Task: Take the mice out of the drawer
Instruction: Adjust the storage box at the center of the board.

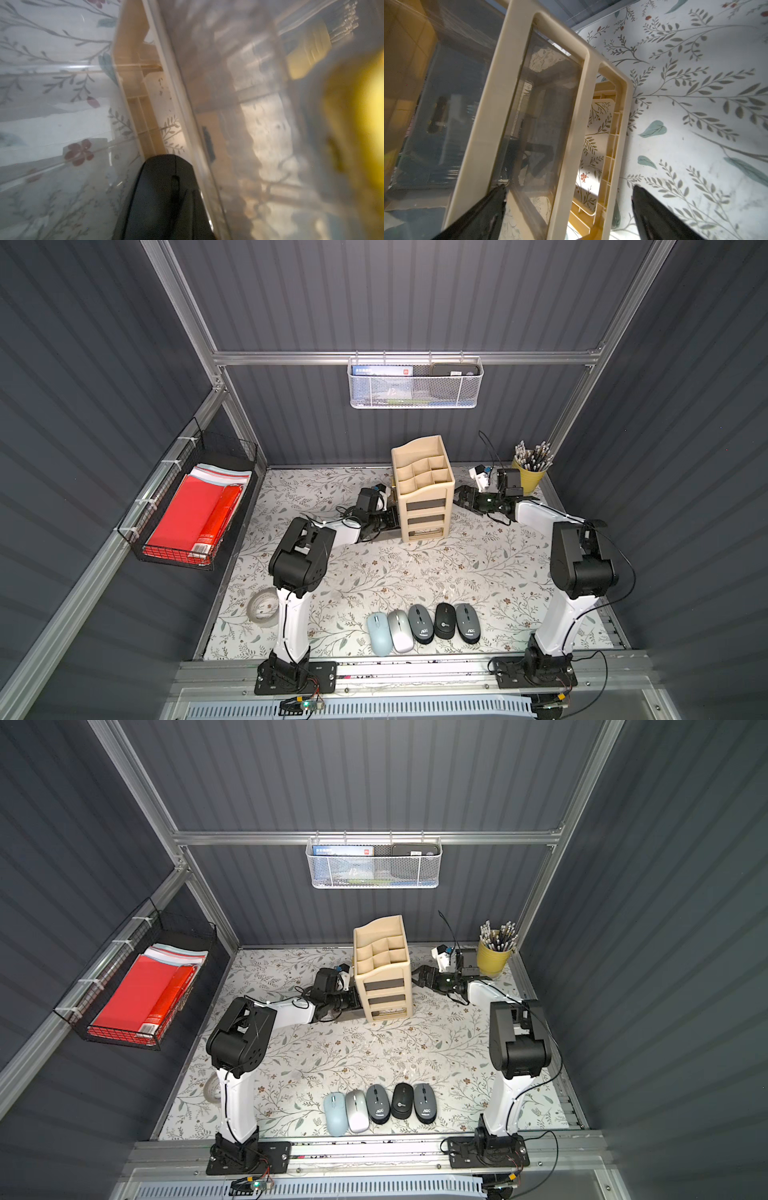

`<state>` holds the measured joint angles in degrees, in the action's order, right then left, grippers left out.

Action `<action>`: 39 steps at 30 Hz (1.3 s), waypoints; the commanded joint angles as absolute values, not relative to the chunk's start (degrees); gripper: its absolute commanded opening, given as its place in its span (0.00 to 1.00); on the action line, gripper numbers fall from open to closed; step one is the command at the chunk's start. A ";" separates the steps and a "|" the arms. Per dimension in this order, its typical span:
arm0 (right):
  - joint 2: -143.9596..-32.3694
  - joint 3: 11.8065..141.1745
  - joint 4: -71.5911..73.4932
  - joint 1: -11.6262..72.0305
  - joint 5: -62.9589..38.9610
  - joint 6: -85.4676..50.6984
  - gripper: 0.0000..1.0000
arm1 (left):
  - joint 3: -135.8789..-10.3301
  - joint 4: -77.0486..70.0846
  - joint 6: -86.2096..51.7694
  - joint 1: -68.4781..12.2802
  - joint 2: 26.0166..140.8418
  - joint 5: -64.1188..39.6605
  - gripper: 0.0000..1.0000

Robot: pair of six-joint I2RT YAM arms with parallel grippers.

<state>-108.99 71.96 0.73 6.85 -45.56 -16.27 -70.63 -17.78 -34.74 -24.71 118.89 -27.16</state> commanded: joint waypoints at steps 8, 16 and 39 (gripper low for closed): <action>-112.45 75.39 -0.18 7.56 -46.79 -14.59 0.98 | -79.76 8.49 -18.30 -27.10 121.98 -24.90 0.00; -112.53 75.67 -1.49 7.56 -45.73 -13.10 0.98 | -83.63 17.67 -18.27 -27.51 130.47 -8.83 0.00; -104.02 83.04 -10.47 7.47 -25.49 -14.46 0.98 | -90.95 14.87 -23.66 -26.15 108.23 -0.44 0.99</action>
<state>-107.66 79.29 -8.88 6.83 -29.12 -13.91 -89.54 15.14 -23.44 -26.17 109.89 0.51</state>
